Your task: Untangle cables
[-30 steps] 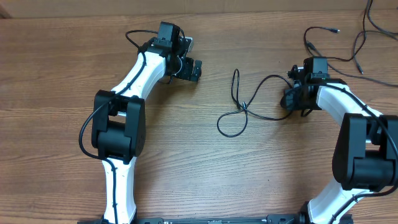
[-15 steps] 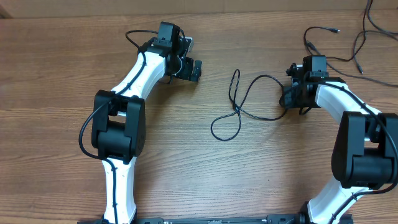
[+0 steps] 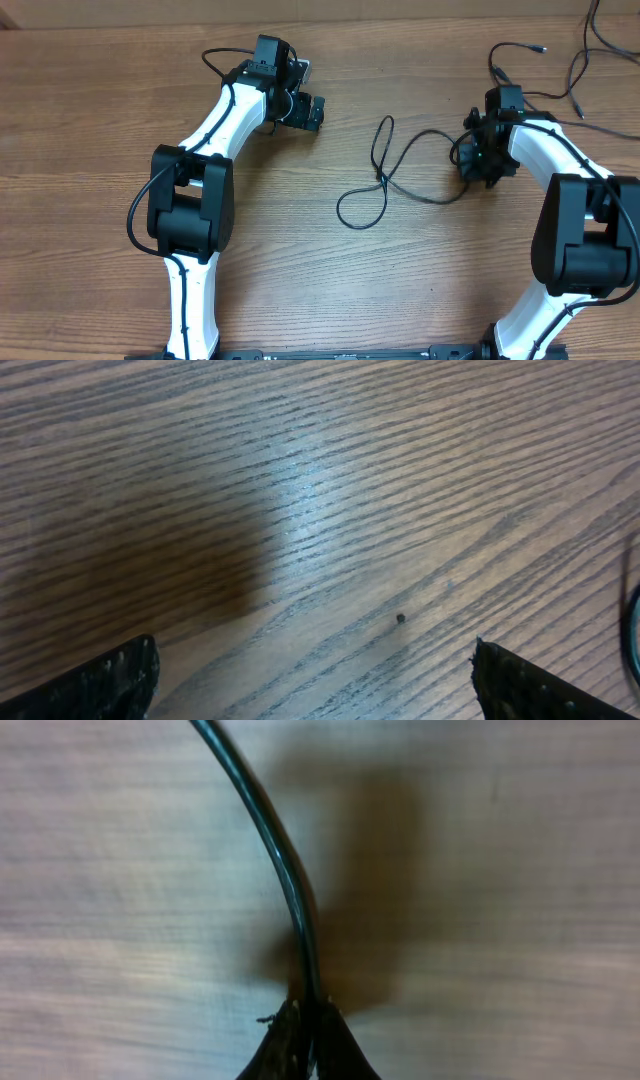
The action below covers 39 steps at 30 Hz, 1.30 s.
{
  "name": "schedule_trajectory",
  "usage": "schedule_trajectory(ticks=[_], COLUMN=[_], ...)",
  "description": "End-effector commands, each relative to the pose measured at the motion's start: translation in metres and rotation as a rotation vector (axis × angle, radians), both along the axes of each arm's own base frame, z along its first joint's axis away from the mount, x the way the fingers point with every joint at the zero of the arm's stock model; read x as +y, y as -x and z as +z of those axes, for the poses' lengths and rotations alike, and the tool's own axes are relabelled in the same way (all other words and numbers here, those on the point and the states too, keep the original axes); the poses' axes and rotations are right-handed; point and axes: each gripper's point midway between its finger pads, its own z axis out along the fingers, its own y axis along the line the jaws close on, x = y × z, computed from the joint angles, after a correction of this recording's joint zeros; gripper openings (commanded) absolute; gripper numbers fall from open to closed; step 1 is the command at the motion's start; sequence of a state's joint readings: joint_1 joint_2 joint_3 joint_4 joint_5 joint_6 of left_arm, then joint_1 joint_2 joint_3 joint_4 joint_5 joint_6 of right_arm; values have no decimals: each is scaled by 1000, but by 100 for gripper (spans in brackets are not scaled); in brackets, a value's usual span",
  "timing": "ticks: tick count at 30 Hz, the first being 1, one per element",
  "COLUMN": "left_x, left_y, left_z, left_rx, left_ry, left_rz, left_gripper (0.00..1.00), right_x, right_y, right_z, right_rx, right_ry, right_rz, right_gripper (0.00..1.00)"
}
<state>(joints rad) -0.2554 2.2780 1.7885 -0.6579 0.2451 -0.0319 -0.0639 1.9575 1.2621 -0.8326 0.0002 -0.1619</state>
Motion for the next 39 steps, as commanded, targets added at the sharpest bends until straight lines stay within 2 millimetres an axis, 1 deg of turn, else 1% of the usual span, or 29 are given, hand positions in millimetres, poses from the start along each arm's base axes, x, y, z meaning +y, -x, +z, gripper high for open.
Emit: schedule_trajectory(ticks=[1,2,3,5,6,7,8,9,10,12,14,15,17,19,20,24,26,31,34,35,38,39], left_x=[-3,-3,-3,-3,-3,-3,-3,-3,-3,-3,-3,-3,-3,-3,-3,-3,-3,-3,-3,-3,-3,-3], left_y=[-7,-7,-7,-7,-7,-7,-7,-7,-7,-7,-7,-7,-7,-7,-7,-7,-7,-7,-7,-7,-7,-7], left_z=[12,12,12,12,12,12,12,12,12,12,12,12,12,12,12,12,12,12,12,12,12,12], left_rx=[-29,-29,-29,-29,-29,-29,-29,-29,-29,-29,-29,-29,-29,-29,-29,-29,-29,-29,-29,-29,-29,-29], left_ry=[6,6,6,6,6,6,6,6,6,6,6,6,6,6,6,6,6,6,6,6,6,6], left_rz=[14,14,14,14,14,14,14,14,14,14,14,13,14,14,14,14,14,14,14,14,14,14], left_gripper=[100,100,100,100,100,100,100,100,100,100,100,100,100,100,100,100,100,100,100,100,100,99], right_x=[2,2,2,2,2,2,2,2,2,3,2,2,-2,-11,-20,-39,-45,-47,-60,-67,-79,-83], right_y=[-9,-10,-14,-16,-16,-16,-16,-14,-13,-7,-1,4,12,19,23,29,30,27,28,28,27,27], right_z=[44,56,91,129,142,172,189,213,226,260,279,295,317,328,334,339,338,339,338,334,325,319], right_rx=[-71,-95,-168,-249,-278,-350,-394,-456,-492,-586,-642,-694,-764,-800,-815,-824,-816,-821,-817,-801,-766,-741], right_ry=[-21,-20,-21,-25,-27,-29,-31,-30,-30,-28,-25,-19,4,55,102,202,235,243,285,300,313,309], right_rz=[-35,-36,-63,-85,-84,-98,-104,-104,-103,-100,-100,-101,-111,-137,-164,-221,-239,-245,-304,-324,-351,-358], right_gripper=[4,4,4,4,4,4,4,4,4,4,4,4,4,4,4,4,4,4,4,4,4,4])
